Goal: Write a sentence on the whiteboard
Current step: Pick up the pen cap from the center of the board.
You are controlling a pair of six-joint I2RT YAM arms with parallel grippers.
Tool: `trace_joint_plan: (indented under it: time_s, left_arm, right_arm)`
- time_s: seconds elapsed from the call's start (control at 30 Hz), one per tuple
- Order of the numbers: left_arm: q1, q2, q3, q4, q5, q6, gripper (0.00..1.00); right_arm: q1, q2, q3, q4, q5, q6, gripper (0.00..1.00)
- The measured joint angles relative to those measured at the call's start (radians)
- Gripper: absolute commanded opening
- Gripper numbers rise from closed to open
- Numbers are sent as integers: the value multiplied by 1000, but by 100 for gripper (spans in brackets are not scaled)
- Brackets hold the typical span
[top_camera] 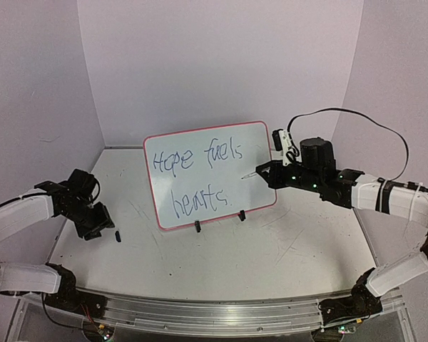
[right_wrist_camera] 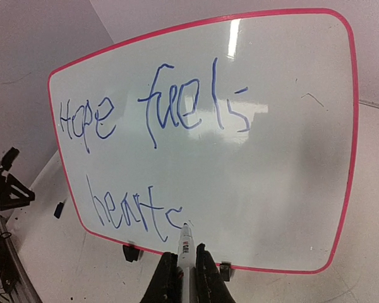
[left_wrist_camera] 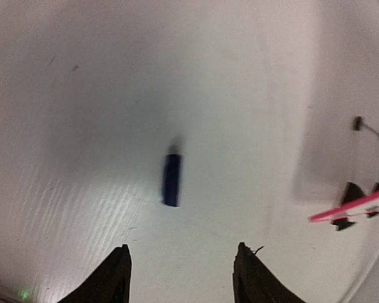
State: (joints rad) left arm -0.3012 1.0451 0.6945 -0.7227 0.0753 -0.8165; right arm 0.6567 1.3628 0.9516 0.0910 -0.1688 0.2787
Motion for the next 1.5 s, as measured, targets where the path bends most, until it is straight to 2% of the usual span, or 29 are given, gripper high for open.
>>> trace_joint_plan:
  time_s: [0.17, 0.37, 0.53, 0.8, 0.87, 1.0, 1.1, 1.27, 1.5]
  left_arm:
    - [-32, 113, -54, -107, -109, -60, 55]
    - [-124, 264, -54, -15, -133, -87, 61]
    - [-165, 352, -53, 81, -134, -96, 50]
    - [-172, 400, -23, 64, -189, -89, 44]
    - [-172, 412, -14, 68, -206, -89, 49]
    - [-171, 451, 14, 111, -261, -69, 49]
    - [-169, 468, 25, 134, -279, -61, 58]
    - [-169, 471, 25, 151, -280, -55, 65]
    - [-121, 454, 25, 175, -268, -103, 55]
  right_arm:
    - [0, -11, -32, 21, -30, 10, 0]
    - [0, -47, -70, 21, -44, 19, 0]
    - [0, -55, -71, 28, -55, 26, 0]
    - [0, -64, -71, 29, -56, 34, 0]
    - [0, -64, -71, 29, -56, 34, 0]
    - [0, -64, -71, 29, -57, 34, 0]
    - [0, -64, -71, 29, -57, 35, 0]
    - [0, -64, -71, 29, -57, 37, 0]
    - [0, -58, -71, 31, -61, 38, 0]
